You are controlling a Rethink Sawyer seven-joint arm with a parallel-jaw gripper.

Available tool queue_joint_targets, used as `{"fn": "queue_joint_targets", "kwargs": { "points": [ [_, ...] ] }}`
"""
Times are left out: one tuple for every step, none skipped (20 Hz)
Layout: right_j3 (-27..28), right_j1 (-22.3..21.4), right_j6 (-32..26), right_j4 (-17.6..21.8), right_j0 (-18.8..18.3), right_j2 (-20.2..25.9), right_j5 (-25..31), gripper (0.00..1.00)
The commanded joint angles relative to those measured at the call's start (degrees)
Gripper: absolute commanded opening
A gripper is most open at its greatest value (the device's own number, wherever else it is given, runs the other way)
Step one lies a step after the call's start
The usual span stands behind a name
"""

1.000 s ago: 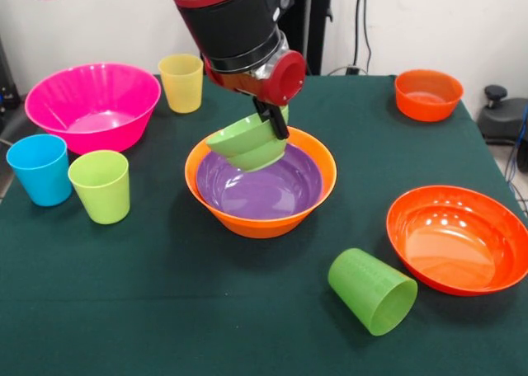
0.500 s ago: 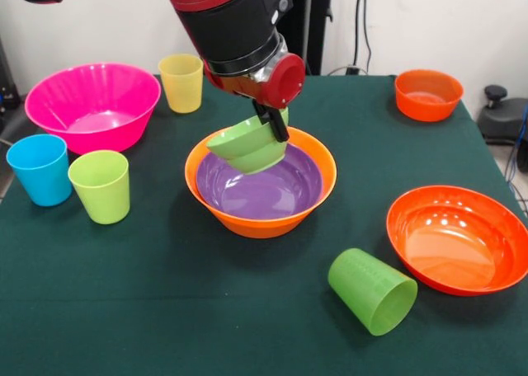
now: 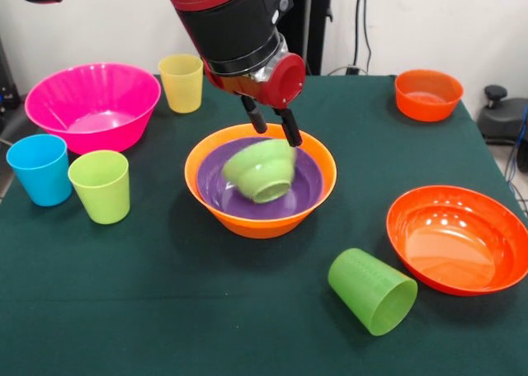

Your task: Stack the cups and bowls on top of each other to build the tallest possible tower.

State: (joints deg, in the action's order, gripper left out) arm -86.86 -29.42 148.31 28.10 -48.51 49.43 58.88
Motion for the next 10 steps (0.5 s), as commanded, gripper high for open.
{"fn": "queue_joint_targets", "kwargs": {
  "points": [
    [2.28, 0.46, -16.82, 1.78, 0.99, -0.89, 3.11, 1.0],
    [2.34, 0.41, -16.75, 1.82, 1.05, -0.94, 3.18, 1.0],
    [2.26, 0.34, -16.68, 1.84, 1.05, -0.94, 3.11, 1.0],
    [2.3, 0.36, -16.64, 1.85, 1.08, -0.98, 3.12, 1.0],
    [2.36, 0.4, -16.7, 1.82, 1.06, -0.97, 3.24, 1.0],
    [2.09, 0.35, -16.59, 1.79, 1.04, -0.96, 3.16, 1.0],
    [2.17, 0.42, -16.59, 1.62, 1.08, -0.96, 3.51, 1.0],
    [2.12, 0.44, -16.49, 1.49, 1.1, -0.96, 3.61, 1.0],
    [1.97, 0.33, -16.27, 1.36, 1.06, -0.93, 3.57, 1.0],
    [1.64, 0.21, -16.12, 1.2, 0.94, -0.84, 3.47, 1.0]
  ]
}}
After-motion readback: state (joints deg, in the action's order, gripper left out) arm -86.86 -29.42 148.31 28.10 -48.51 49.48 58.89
